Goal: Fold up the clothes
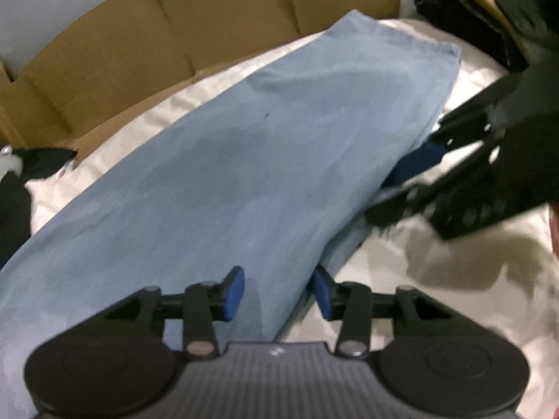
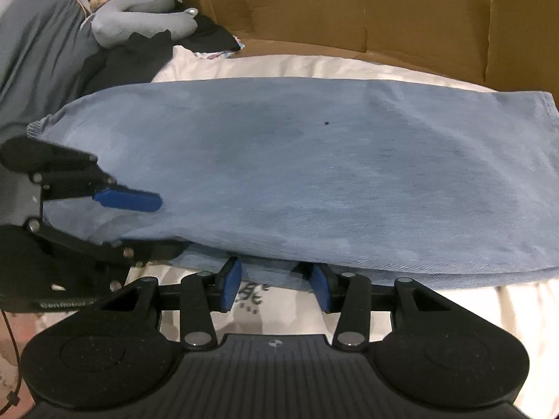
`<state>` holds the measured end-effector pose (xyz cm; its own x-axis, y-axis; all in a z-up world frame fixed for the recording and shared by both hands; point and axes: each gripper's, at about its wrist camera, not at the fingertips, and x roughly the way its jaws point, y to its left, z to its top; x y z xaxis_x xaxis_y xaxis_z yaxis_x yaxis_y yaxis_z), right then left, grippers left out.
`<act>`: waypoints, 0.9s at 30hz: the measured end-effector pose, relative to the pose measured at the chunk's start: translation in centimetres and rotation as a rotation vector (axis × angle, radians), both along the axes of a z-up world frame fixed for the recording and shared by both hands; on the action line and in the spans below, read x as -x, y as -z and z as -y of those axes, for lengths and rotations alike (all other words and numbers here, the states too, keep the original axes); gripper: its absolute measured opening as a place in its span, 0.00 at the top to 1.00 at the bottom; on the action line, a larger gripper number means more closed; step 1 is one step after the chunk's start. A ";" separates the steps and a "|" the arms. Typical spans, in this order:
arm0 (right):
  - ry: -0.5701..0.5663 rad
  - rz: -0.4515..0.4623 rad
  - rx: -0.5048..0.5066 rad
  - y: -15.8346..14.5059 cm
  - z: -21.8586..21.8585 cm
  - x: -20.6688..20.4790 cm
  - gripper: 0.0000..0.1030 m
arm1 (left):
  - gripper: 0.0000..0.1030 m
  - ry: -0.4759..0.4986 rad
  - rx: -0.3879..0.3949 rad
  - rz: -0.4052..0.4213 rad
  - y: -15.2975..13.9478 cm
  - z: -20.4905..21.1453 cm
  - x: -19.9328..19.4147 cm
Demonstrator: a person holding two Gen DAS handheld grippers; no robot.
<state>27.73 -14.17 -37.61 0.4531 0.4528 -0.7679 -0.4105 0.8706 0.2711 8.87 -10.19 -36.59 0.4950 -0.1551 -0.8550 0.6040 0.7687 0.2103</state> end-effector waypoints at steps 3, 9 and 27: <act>-0.012 -0.029 -0.038 -0.5 0.1 0.5 0.55 | 0.45 -0.029 -0.015 -0.006 0.1 -1.4 0.9; -0.061 -0.040 -0.044 -0.9 -1.5 1.6 0.55 | 0.41 -0.044 -0.064 -0.003 0.8 -3.4 2.2; -0.225 -0.004 -0.023 -1.9 -7.3 2.9 0.55 | 0.88 -0.036 0.018 0.024 -2.3 -6.5 1.9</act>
